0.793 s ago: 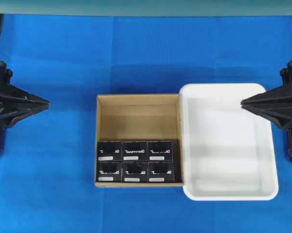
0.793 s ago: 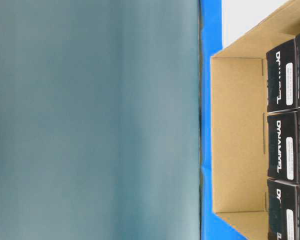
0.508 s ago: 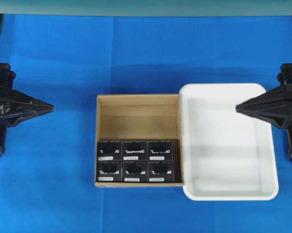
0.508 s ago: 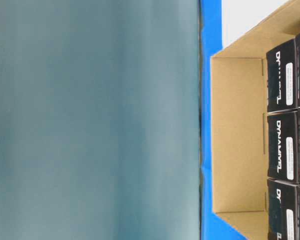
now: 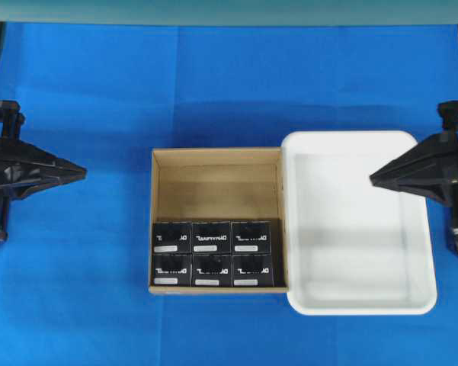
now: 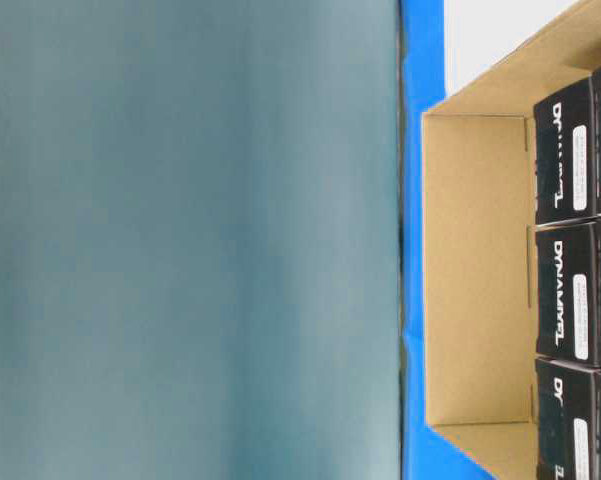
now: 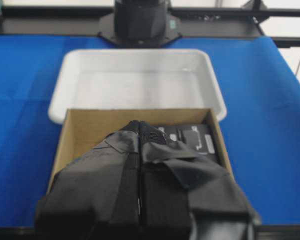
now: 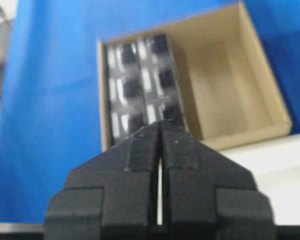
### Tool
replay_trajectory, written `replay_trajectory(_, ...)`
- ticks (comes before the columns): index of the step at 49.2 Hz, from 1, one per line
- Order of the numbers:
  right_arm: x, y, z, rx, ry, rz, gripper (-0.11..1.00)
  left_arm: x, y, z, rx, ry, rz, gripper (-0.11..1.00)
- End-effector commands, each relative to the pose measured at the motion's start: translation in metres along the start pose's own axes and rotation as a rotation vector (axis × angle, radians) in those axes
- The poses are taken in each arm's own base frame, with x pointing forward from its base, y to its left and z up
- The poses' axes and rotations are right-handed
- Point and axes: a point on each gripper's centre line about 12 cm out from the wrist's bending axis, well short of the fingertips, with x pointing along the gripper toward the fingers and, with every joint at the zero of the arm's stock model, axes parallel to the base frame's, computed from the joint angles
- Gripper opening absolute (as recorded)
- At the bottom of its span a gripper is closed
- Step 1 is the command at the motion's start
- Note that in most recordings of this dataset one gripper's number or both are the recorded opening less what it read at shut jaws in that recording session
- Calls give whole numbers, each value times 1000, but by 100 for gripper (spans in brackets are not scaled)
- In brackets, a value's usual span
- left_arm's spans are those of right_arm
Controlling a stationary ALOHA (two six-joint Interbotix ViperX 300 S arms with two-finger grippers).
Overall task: Pick the box from inside the cardboard box.
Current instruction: 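Move the right gripper from rest toward the cardboard box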
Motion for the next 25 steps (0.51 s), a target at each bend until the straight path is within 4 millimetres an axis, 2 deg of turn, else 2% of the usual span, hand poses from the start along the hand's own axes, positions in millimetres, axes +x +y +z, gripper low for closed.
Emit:
replay_trajectory(1, 9, 5, 13, 1, 54, -7, -1, -1, 0, 13, 0, -34, 0, -7)
replay_trajectory(19, 68, 13, 39, 10, 386, -75, -1, -1, 0, 11, 2, -17, 0, -7)
replay_trajectory(25, 91, 13, 41, -1, 495, -100, -1, -1, 0, 11, 0, -17, 0, -7)
